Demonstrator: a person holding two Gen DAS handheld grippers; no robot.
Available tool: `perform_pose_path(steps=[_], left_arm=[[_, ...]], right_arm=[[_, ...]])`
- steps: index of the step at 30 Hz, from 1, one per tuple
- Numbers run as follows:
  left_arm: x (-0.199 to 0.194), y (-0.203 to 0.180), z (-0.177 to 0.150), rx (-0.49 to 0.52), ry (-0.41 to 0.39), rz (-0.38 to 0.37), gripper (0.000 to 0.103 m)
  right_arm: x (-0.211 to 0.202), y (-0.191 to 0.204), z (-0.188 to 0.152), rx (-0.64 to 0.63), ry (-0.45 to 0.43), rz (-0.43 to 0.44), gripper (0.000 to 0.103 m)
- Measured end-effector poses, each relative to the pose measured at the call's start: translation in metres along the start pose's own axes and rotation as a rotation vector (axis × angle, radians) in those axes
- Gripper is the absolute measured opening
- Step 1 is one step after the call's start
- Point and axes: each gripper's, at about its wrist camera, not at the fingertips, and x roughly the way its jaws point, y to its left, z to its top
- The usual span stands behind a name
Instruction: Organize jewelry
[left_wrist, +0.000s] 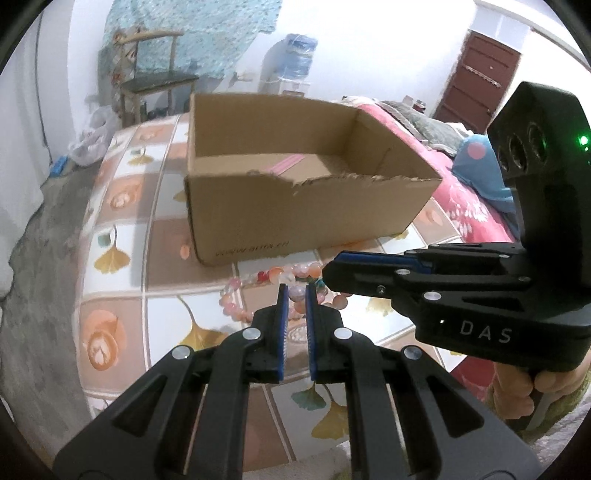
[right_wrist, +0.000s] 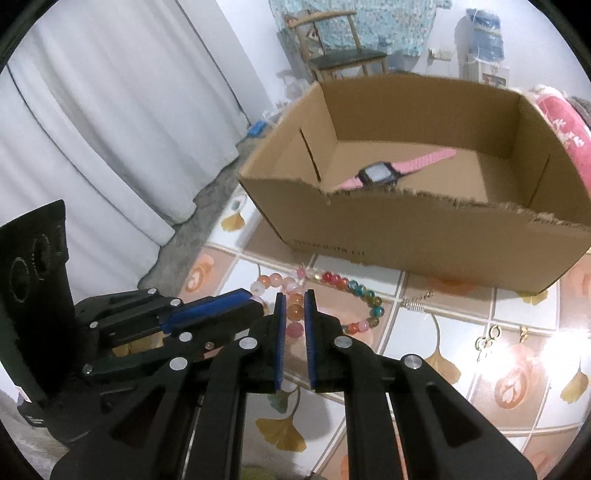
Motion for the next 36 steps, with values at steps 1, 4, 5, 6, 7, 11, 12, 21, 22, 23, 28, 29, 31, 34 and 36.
perform_pose_path(steps=[1, 4, 5, 6, 7, 11, 12, 21, 22, 23, 28, 29, 31, 34, 36], left_arm=[[-0.004, -0.003, 0.004, 0.014, -0.008, 0.005, 0.008], [-0.013, -0.011, 0.013, 0.048, -0.035, 0.019, 0.008], [-0.016, -0.014, 0.018, 0.059, -0.043, 0.019, 0.008], [-0.019, -0.016, 0.021, 0.065, -0.049, 0.02, 0.008], [-0.022, -0.02, 0.026, 0.076, -0.058, 0.019, 0.008], [-0.03, -0.034, 0.045, 0.122, -0.092, 0.009, 0.008], [-0.03, -0.039, 0.052, 0.143, -0.102, 0.009, 0.008], [-0.002, -0.061, 0.103, 0.227, -0.146, 0.028, 0.008], [0.004, -0.061, 0.108, 0.228, -0.139, 0.021, 0.008], [0.013, -0.059, 0.114, 0.221, -0.125, 0.013, 0.008], [0.056, -0.046, 0.127, 0.172, -0.009, -0.032, 0.008], [0.065, -0.042, 0.129, 0.156, 0.016, -0.043, 0.008], [0.082, -0.033, 0.131, 0.123, 0.067, -0.064, 0.008], [0.105, -0.017, 0.131, 0.056, 0.135, -0.091, 0.008], [0.115, -0.009, 0.13, 0.024, 0.168, -0.114, 0.008]], right_arm=[[-0.005, 0.001, 0.002, -0.003, -0.015, 0.006, 0.01], [-0.021, 0.003, 0.008, -0.02, -0.064, 0.02, 0.01], [-0.027, 0.004, 0.011, -0.026, -0.082, 0.025, 0.01], [-0.033, 0.004, 0.013, -0.03, -0.097, 0.03, 0.01], [-0.038, 0.004, 0.016, -0.035, -0.111, 0.033, 0.01], [-0.059, 0.0, 0.029, -0.054, -0.17, 0.035, 0.01], [-0.062, -0.004, 0.032, -0.055, -0.186, 0.035, 0.01], [-0.066, -0.052, 0.062, 0.016, -0.226, 0.086, 0.01], [-0.062, -0.059, 0.067, 0.03, -0.218, 0.092, 0.01], [-0.058, -0.066, 0.072, 0.045, -0.21, 0.097, 0.01], [-0.029, -0.094, 0.087, 0.101, -0.124, 0.118, 0.01], [-0.021, -0.099, 0.089, 0.111, -0.101, 0.116, 0.01], [-0.008, -0.106, 0.093, 0.12, -0.059, 0.11, 0.01], [0.011, -0.118, 0.097, 0.145, 0.006, 0.104, 0.01], [0.019, -0.122, 0.099, 0.149, 0.035, 0.092, 0.01]])
